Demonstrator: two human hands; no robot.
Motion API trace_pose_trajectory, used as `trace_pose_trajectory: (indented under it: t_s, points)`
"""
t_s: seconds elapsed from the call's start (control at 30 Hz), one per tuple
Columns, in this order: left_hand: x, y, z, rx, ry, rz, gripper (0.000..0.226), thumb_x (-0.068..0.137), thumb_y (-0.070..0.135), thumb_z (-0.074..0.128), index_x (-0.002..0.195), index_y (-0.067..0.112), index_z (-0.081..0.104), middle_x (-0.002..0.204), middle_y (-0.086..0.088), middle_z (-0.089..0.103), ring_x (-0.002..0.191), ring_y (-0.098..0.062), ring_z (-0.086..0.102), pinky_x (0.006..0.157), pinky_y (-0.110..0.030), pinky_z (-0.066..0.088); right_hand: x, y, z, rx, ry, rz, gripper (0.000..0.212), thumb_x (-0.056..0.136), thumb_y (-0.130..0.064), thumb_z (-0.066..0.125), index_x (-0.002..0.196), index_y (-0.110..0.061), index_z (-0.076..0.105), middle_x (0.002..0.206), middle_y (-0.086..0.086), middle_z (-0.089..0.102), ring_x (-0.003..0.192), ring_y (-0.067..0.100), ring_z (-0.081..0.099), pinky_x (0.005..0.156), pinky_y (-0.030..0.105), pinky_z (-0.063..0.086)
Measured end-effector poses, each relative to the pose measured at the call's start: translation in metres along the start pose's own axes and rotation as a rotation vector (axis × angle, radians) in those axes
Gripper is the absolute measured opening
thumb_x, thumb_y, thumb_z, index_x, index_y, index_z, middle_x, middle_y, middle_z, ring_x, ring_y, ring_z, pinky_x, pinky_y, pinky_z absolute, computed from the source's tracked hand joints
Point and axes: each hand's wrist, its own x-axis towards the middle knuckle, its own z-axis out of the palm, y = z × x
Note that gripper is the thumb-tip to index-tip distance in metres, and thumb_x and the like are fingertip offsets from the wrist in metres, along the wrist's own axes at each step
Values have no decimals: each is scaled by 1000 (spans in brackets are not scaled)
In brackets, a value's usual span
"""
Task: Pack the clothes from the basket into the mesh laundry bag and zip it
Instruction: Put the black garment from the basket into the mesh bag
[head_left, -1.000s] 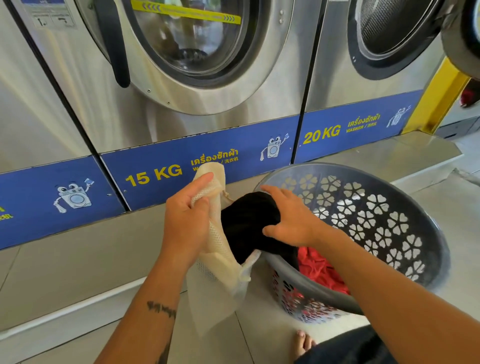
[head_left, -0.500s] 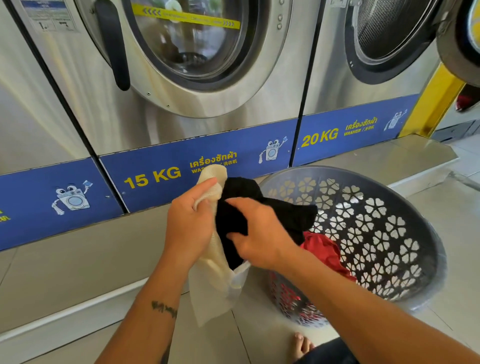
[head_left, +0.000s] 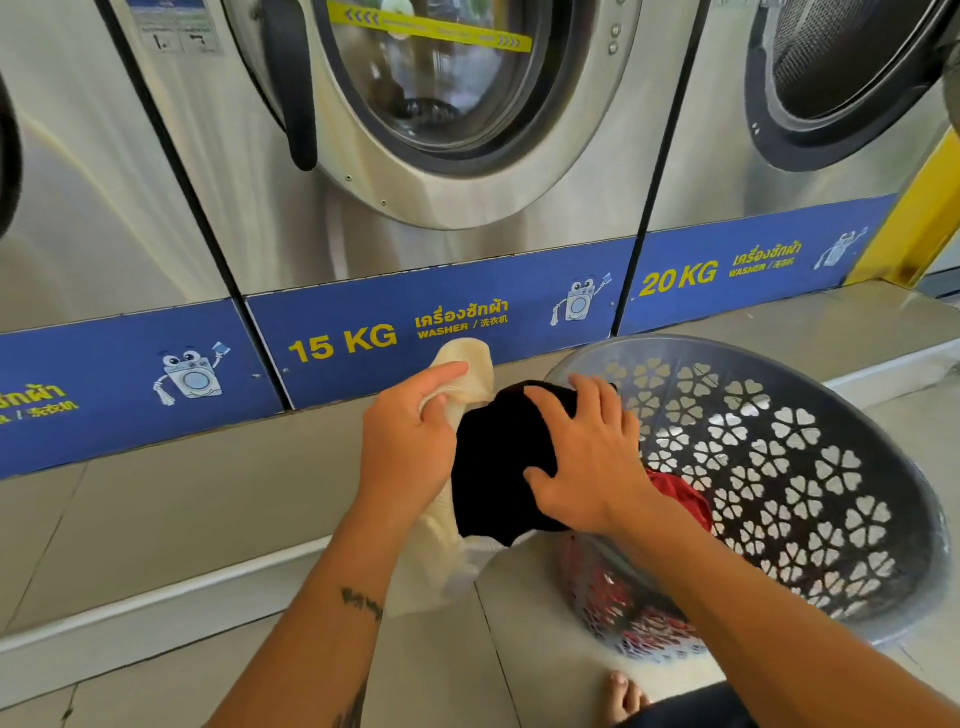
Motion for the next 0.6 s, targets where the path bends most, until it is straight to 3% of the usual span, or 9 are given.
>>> trace_pose_trajectory:
  t_s: [0.03,0.1,0.17,0.23,0.33,0.43,0.5,0.6]
  points:
    - [0,0,1,-1,13,11,44,93,3,45,117,30,70,120,11,65,106,-6,58,92,-18,45,0,5,1,82,-129,81,77,79,-47,59,148,-32,29,144,13,38,132,38,39,106,53,39]
    - [2,-2,3,-4,27,33,44,92,2,44,117,28,70,120,6,68,101,-15,64,90,-26,50,-1,11,0,359,-266,155,65,86,-42,60,144,-31,33,129,12,57,113,34,58,96,49,50]
    - [2,-3,4,-3,20,42,44,91,3,44,117,28,70,116,5,70,96,-21,66,86,-28,51,0,8,-5,337,-159,104,52,85,-31,60,134,-28,44,113,9,67,100,32,64,84,46,54]
    - [0,-4,7,10,0,39,43,93,4,44,118,28,69,116,7,69,97,-16,64,86,-24,48,2,-4,-10,281,-55,40,47,81,-20,58,127,-27,52,107,7,68,96,32,64,79,42,54]
    - [-1,-4,10,10,-8,48,40,92,6,47,116,27,70,116,10,68,103,-8,61,89,-20,47,10,-28,-18,687,-68,63,46,82,-11,65,126,-23,56,109,0,68,101,21,64,87,36,52]
    - [4,-6,7,-22,31,43,37,89,5,51,112,26,72,112,12,69,102,-3,60,81,-5,40,10,-43,-16,1071,-283,107,58,86,-8,69,136,-21,41,118,5,64,109,21,64,97,43,53]
    - [7,-9,3,-48,29,33,36,88,7,53,109,28,73,111,14,70,100,3,59,80,0,38,6,-51,-2,1071,-321,81,58,89,-3,63,136,-18,33,119,9,62,111,25,63,99,48,51]
    - [1,-6,1,-98,-42,50,34,84,17,52,106,29,75,108,14,72,97,9,60,80,-1,41,1,-57,25,934,-304,-26,41,88,-6,54,126,-19,44,109,1,66,105,21,63,94,45,52]
